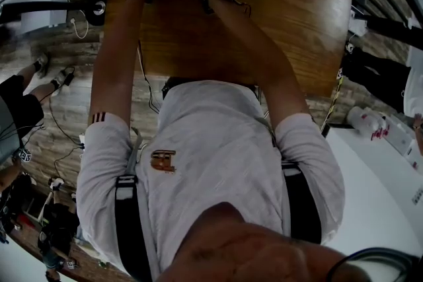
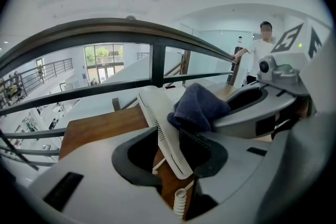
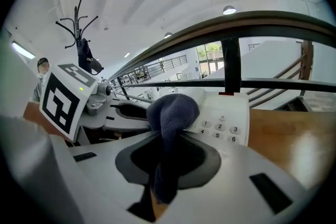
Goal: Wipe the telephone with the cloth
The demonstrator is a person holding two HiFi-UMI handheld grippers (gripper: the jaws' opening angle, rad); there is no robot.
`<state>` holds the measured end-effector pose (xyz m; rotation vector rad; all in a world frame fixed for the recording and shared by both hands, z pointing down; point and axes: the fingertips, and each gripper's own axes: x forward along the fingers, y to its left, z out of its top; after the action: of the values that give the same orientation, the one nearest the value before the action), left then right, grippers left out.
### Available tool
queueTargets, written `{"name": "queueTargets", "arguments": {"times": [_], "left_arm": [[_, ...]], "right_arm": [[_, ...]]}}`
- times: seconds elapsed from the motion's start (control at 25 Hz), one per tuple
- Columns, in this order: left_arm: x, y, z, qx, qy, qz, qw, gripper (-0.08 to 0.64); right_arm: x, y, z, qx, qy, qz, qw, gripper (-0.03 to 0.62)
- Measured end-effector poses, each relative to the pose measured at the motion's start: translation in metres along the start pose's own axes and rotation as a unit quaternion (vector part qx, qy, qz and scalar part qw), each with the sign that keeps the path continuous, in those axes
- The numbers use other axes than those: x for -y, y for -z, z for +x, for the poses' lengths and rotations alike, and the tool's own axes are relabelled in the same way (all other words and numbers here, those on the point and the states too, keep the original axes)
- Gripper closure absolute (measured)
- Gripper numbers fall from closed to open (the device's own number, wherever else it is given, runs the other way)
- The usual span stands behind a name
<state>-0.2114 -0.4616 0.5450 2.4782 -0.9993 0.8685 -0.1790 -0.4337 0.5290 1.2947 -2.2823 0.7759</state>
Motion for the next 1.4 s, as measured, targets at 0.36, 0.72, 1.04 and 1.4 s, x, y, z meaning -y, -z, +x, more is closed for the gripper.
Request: {"name": "queueTargets", "arguments": {"times": [0.36, 0.72, 1.04, 1.4], "left_arm": [[-0.013, 0.007, 0.001, 0.001, 0.005, 0.004, 1.0000, 0.422], [-0.009, 0.007, 0.000, 0.004, 0.007, 0.005, 1.0000, 0.420], [-0.003, 0.005, -0.002, 0.002, -0.007, 0.012, 0.9999, 0.420], [0.047, -0.070, -0.064, 0.165, 0.003, 0.017, 0.9862, 0.424]], "right_arm": [[0.025, 0.009, 0.012, -0.018, 0.039, -0.032, 0.999, 0.514], [0.093, 0.036, -0.031, -0.034, 0.092, -0.024, 0.995, 0.514], [0.096, 0.027, -0.060, 0.003, 0.068, -0.005, 0.998, 0.514], [0.053, -0.040, -0.120, 0.126, -0.019, -0.041, 0.991, 0.514]]}}
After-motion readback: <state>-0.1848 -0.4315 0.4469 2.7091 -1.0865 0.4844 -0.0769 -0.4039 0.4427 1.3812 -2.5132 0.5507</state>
